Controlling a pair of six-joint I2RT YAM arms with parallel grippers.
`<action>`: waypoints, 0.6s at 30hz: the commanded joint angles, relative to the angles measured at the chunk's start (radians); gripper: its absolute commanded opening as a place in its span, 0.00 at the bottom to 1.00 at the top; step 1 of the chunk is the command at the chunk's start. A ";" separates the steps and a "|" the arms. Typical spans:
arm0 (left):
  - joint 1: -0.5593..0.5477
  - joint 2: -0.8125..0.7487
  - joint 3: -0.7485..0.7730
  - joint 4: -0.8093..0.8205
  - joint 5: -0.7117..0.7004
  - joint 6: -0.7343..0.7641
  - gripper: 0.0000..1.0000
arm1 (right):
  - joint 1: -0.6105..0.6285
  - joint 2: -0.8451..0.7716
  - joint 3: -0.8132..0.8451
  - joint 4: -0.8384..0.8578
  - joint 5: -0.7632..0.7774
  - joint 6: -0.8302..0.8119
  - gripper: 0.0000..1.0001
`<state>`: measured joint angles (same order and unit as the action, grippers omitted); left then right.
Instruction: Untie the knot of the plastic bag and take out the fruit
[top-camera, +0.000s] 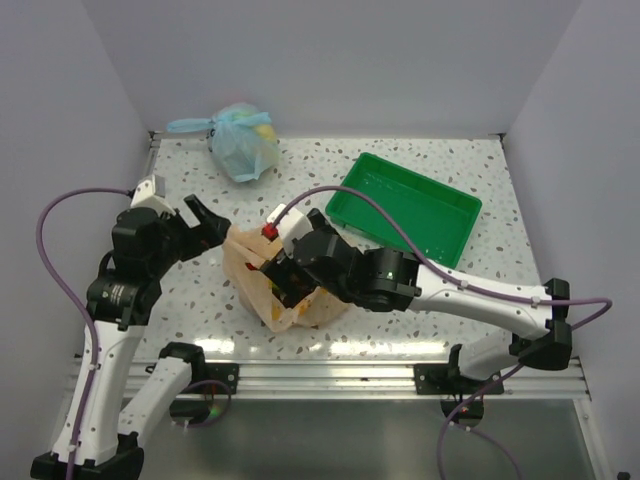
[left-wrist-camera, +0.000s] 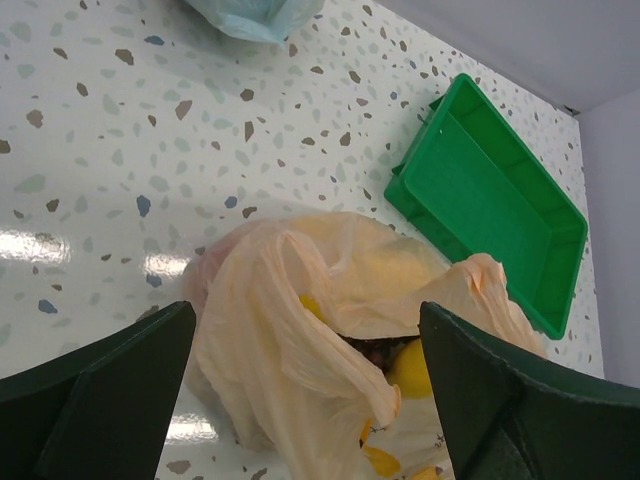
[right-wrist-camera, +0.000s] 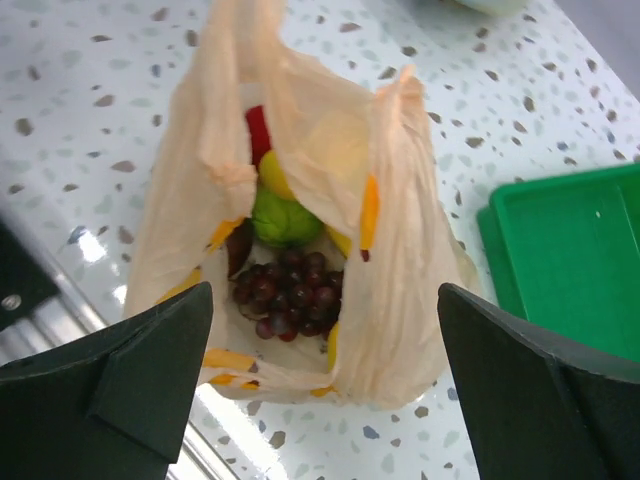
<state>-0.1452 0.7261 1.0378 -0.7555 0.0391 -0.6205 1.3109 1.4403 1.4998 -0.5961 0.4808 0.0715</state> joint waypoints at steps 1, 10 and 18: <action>-0.001 0.003 0.012 -0.033 0.045 -0.050 1.00 | -0.019 0.006 -0.045 -0.030 0.225 0.103 0.98; -0.207 0.036 -0.041 -0.018 -0.036 -0.131 1.00 | -0.211 -0.035 -0.274 0.076 0.006 0.246 0.76; -0.533 0.171 -0.005 -0.105 -0.418 -0.295 1.00 | -0.242 -0.070 -0.360 0.170 -0.071 0.333 0.00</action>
<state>-0.6155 0.8783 1.0027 -0.8074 -0.1917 -0.8242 1.0687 1.4239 1.1408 -0.5179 0.4450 0.3420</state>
